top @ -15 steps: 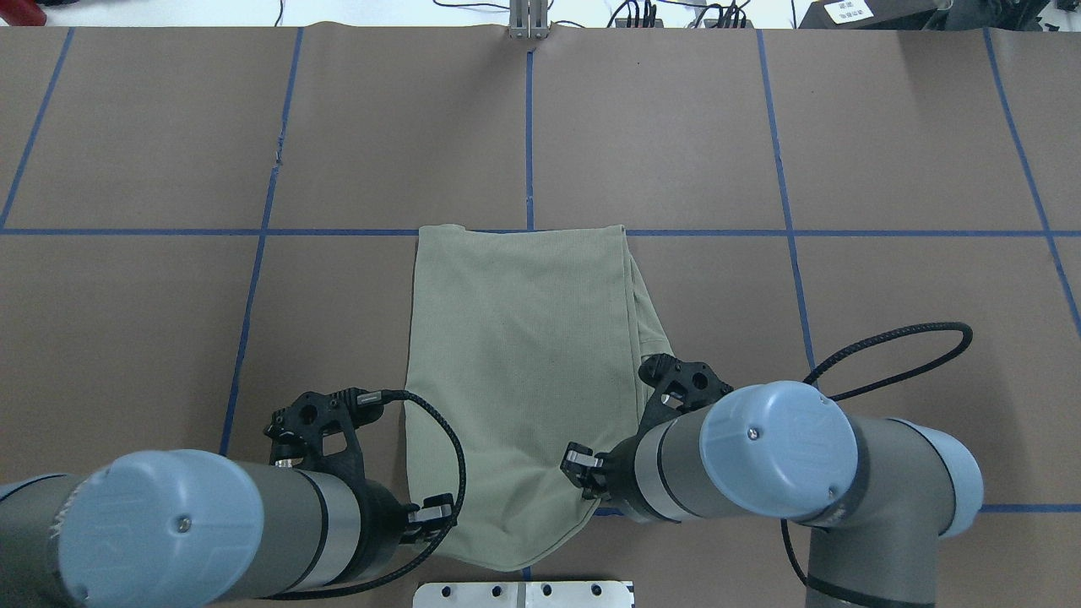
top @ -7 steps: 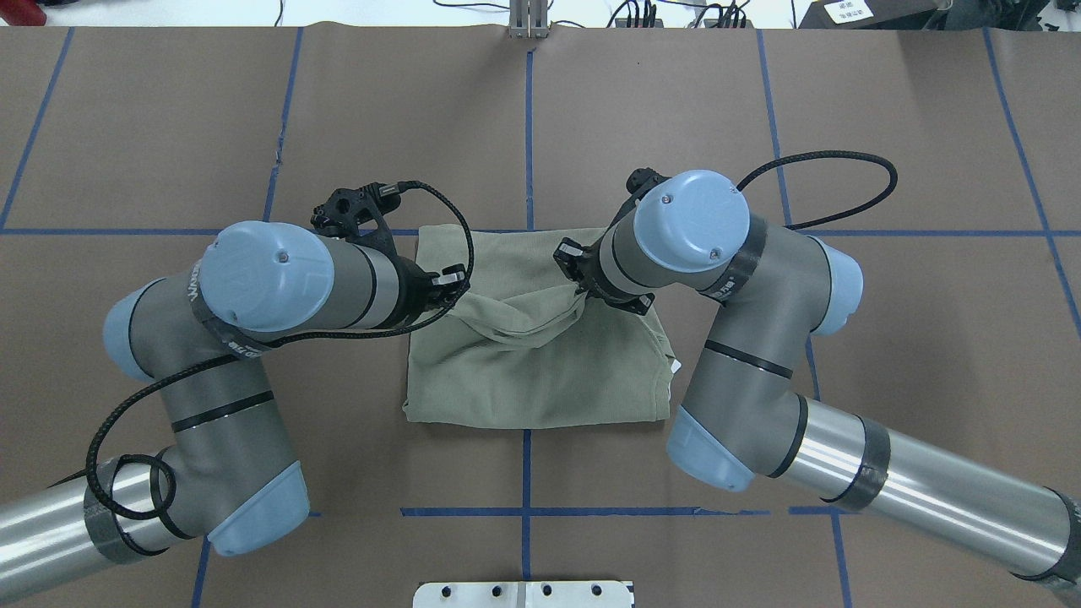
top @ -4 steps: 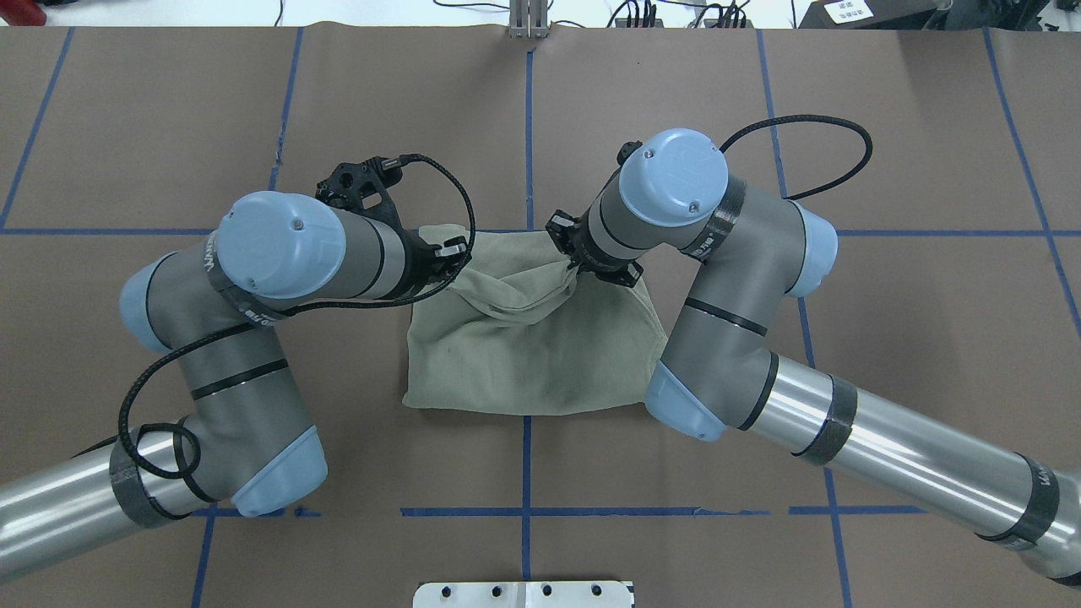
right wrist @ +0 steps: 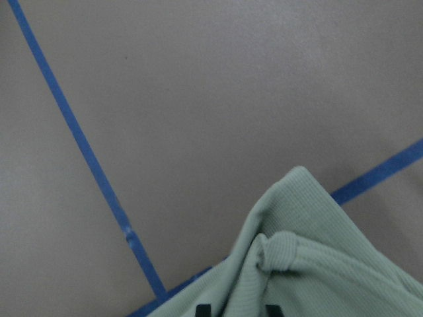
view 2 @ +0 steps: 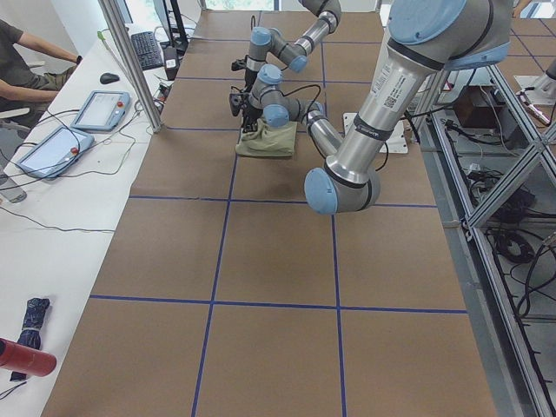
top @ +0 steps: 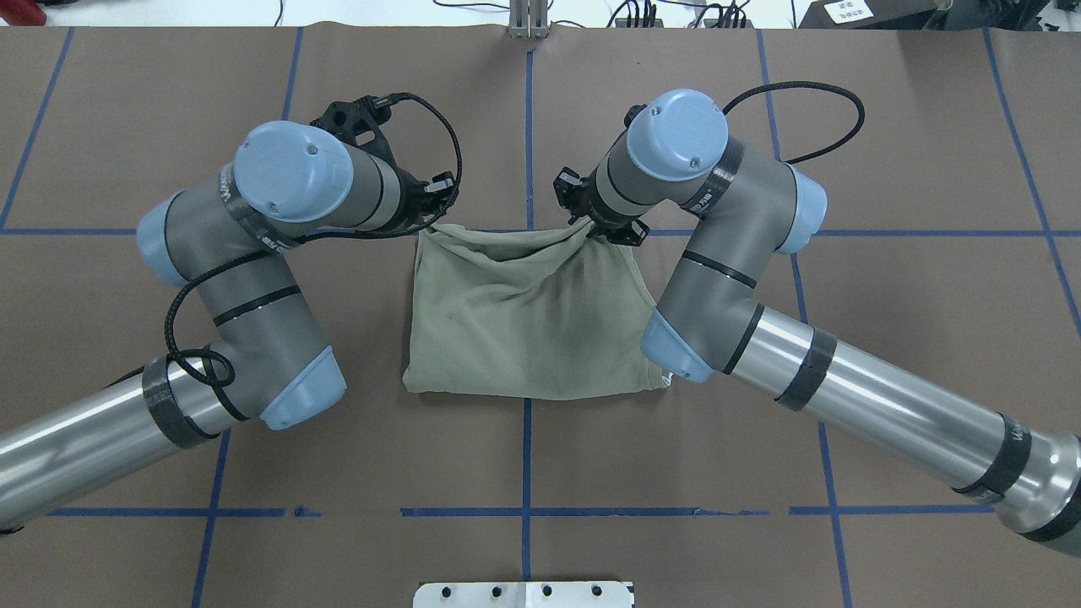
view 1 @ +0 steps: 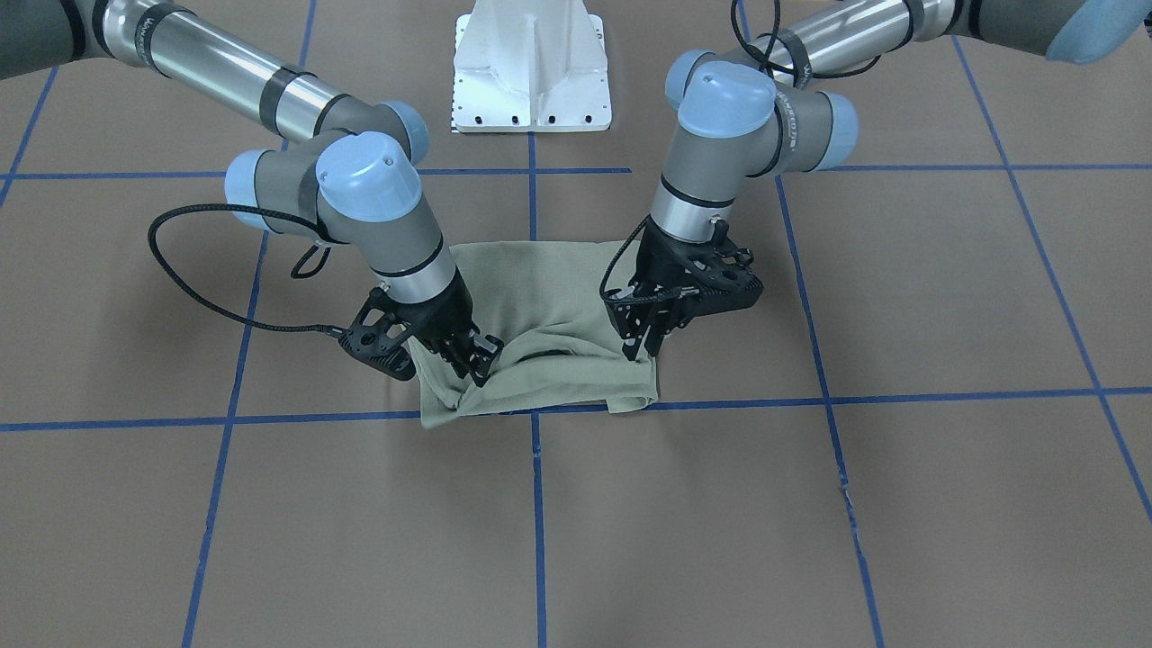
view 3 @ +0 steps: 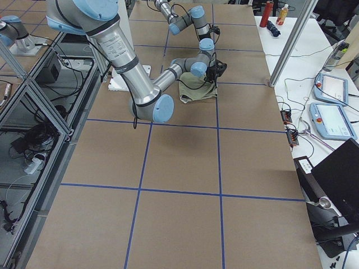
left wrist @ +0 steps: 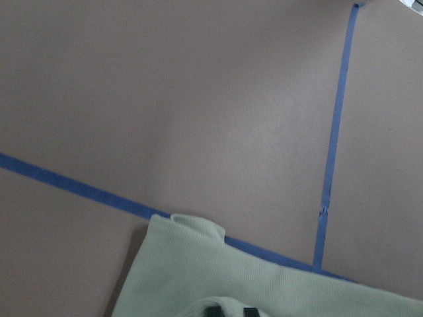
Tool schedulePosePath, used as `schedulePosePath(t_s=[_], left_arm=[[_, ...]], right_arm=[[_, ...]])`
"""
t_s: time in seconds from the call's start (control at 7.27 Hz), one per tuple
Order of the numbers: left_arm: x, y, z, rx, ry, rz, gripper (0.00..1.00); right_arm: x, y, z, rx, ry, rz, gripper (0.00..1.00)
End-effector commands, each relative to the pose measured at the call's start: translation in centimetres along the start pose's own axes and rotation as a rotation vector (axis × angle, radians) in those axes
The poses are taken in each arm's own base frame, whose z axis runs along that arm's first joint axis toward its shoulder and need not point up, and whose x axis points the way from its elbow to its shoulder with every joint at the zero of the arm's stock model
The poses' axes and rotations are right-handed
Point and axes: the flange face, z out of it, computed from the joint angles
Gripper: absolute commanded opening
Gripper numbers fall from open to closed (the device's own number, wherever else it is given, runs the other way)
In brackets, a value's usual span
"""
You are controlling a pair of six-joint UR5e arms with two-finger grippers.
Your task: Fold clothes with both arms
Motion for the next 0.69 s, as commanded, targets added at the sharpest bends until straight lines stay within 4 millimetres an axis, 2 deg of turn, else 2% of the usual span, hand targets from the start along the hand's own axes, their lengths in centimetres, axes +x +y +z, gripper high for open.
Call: schedulePosePath(t_s=[0.0, 0.14, 0.28, 0.41, 0.55], left_arm=[[-1.9, -4.7, 0.9, 0.049, -0.031, 0.036, 1.00], [-1.8, -4.6, 0.8, 0.038, -0.018, 0.038, 1.00], [-2.0, -4.4, 0.6, -0.028, -0.009, 0.042, 1.00], [-3.2, -6.1, -0.2, -0.046, -0.011, 0.057, 1.00], [-5.2, -7.3, -1.6, -0.037, -0.011, 0.097, 1.00]], right_arm=[[-2.2, -2.5, 0.9, 0.022, -0.003, 0.013, 1.00], [-2.2, -2.8, 0.5, 0.005, -0.003, 0.015, 1.00], [-2.4, -4.0, -0.3, -0.006, -0.007, -0.009, 1.00], [-2.3, -5.8, -1.4, -0.026, -0.007, -0.033, 1.00], [-1.8, -7.7, -2.5, -0.051, -0.002, -0.070, 1.00]])
